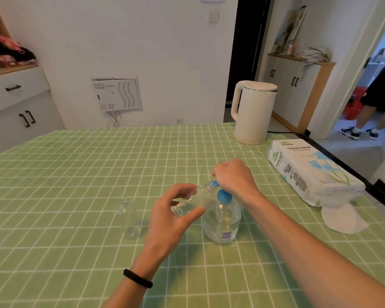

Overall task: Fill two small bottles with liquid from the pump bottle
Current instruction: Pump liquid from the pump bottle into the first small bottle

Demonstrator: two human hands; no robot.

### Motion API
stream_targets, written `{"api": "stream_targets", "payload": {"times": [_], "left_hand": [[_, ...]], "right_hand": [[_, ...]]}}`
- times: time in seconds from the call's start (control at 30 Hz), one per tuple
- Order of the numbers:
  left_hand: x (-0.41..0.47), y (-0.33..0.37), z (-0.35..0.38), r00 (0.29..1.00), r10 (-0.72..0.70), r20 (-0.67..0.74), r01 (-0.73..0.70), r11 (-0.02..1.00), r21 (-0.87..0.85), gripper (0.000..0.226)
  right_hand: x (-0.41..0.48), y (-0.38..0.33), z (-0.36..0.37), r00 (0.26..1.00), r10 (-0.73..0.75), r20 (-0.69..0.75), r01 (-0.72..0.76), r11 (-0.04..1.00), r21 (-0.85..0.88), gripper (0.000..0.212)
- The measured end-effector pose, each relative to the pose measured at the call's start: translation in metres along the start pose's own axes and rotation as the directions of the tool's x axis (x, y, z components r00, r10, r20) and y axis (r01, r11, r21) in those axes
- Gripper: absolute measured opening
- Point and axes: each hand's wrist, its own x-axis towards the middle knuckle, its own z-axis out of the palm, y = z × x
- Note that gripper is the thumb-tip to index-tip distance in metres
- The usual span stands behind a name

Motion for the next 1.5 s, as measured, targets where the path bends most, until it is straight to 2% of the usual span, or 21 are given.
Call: {"api": "stream_targets", "payload": {"times": [0.4,0.53,0.6,0.7,0.8,0.9,1.03,1.27,1.4,1.5], "left_hand": [[-0.004,-0.004,0.001,1.0,-0.019,0.001,0.019,1.0,-0.002,0.045],[-0.004,-0.002,-0.001,1.0,-0.011,0.002,0.011,1.0,-0.002,0.044],[-0.003,0.001,-0.001,1.0,-0.003,0.002,0.003,1.0,-0.016,0.043],[-0.001,0.004,-0.001,1.0,0.002,-0.006,-0.002,1.0,-0.02,0.042],[-0.001,0.004,-0.001,1.0,0.005,-0.006,-0.005,1.0,-0.015,0.042],[-0.001,0.001,-0.001,1.0,-0.002,-0.001,0.002,1.0,-0.007,0.043],[-0.002,-0.001,0.001,1.0,-0.028,-0.006,0.028,1.0,0.008,0.045],[-0.004,-0.001,0.001,0.999,-0.032,0.0,0.032,0.999,0.007,0.044],[-0.003,0.0,0.0,1.0,-0.031,-0.003,0.031,1.0,0.006,0.044],[-0.002,0.001,0.0,1.0,-0.024,0.0,0.024,1.0,-0.007,0.044]], "right_hand": [[-0.002,0.004,0.005,0.999,0.045,-0.013,-0.045,0.999,-0.006,0.031],[0.0,0.004,0.003,0.999,0.032,0.003,-0.032,0.999,-0.012,0.029],[0.0,0.0,0.001,1.0,-0.003,0.001,0.003,0.999,-0.036,0.022],[0.001,-0.005,0.0,0.998,-0.049,-0.024,0.047,0.995,-0.085,0.027],[0.002,-0.005,0.0,0.999,-0.032,-0.012,0.032,0.997,-0.071,0.028],[0.002,-0.002,0.001,0.999,-0.029,-0.016,0.028,0.998,-0.056,0.019],[0.0,0.004,0.004,0.999,0.019,-0.027,-0.019,1.0,-0.016,0.032],[0.0,0.006,0.005,1.0,0.024,-0.019,-0.025,1.0,-0.018,0.033],[0.004,0.007,0.005,1.0,0.022,-0.009,-0.023,1.0,-0.017,0.03],[0.006,0.003,0.003,1.0,0.005,0.026,-0.004,1.0,-0.023,0.018]]}}
